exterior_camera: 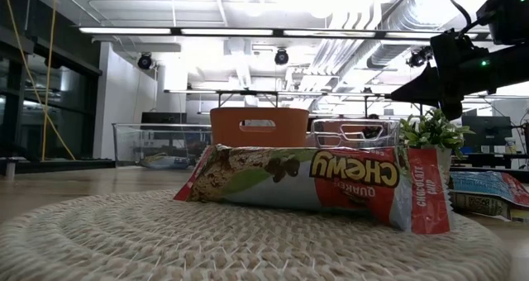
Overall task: Pick and place Granola Bars by type
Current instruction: Put the red granola bar into the right transparent bin
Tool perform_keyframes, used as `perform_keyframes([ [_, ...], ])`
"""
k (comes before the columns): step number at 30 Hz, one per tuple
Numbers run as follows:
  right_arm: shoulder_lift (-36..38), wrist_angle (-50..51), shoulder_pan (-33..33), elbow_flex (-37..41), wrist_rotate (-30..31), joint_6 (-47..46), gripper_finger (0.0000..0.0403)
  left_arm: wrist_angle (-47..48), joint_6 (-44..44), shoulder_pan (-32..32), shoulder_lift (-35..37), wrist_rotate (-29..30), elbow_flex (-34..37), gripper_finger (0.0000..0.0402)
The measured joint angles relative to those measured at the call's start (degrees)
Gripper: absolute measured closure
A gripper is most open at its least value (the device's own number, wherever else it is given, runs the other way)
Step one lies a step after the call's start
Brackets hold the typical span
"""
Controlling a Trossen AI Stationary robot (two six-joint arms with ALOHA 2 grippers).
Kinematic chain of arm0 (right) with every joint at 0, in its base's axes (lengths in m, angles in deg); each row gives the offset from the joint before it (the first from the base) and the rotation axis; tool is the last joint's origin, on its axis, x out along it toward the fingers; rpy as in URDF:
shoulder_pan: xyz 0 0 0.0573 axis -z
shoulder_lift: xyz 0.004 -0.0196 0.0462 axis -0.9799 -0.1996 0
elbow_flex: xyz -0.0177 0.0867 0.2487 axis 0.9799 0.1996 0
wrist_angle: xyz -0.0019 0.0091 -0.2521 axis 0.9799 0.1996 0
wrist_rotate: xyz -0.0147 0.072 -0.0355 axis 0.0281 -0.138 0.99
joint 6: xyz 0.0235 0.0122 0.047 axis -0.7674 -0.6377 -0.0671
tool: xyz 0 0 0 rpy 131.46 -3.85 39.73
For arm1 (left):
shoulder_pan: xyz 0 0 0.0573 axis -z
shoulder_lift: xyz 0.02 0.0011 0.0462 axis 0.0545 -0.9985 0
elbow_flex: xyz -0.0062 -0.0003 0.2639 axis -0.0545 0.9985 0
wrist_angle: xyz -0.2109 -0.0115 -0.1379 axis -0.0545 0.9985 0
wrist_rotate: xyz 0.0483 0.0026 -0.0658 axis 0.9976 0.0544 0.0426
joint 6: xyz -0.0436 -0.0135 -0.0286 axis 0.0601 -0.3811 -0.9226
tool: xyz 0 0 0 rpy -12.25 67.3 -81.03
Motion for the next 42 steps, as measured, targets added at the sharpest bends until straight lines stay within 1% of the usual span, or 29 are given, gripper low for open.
perform_keyframes([
  [3, 0.1, 0.1, 0.0, 0.0, 0.0, 0.0, 0.0402, -2.1, 0.3, 1.0, -2.7, -1.3, -0.1, 0.0216],
  [6, 0.1, 0.3, 0.0, 0.0, 0.0, 0.0, 0.0402, -3.4, 1.1, 1.8, -6.0, -1.3, 0.0, 0.0216],
  [9, 0.1, 0.3, 0.0, 0.0, 0.0, 0.0, 0.0402, -5.1, 1.2, 1.8, -8.6, -1.7, 0.0, 0.0216],
  [11, 0.1, 0.1, 0.0, 0.0, 0.0, 0.0, 0.0402, -7.9, 0.9, 1.7, -10.5, -2.8, -0.1, 0.0216],
  [19, 0.1, 0.3, 0.0, 0.0, 0.0, 0.0, 0.0402, -14.1, 0.9, 1.7, -16.0, -2.9, -0.1, 0.0216],
  [28, 0.1, 0.3, 0.0, 0.0, 0.0, 0.0, 0.0402, -15.7, 0.9, 1.7, -18.6, -3.2, 0.0, 0.0216],
  [32, 0.1, 0.3, 0.0, 0.0, 0.0, 0.0, 0.0402, -19.0, 0.9, 1.7, -19.3, -3.2, -0.1, 0.0216],
  [42, 0.1, 0.3, 0.0, 0.0, 0.1, 0.0, 0.0402, -18.7, 0.9, 1.7, -20.8, -2.8, 0.0, 0.0216],
])
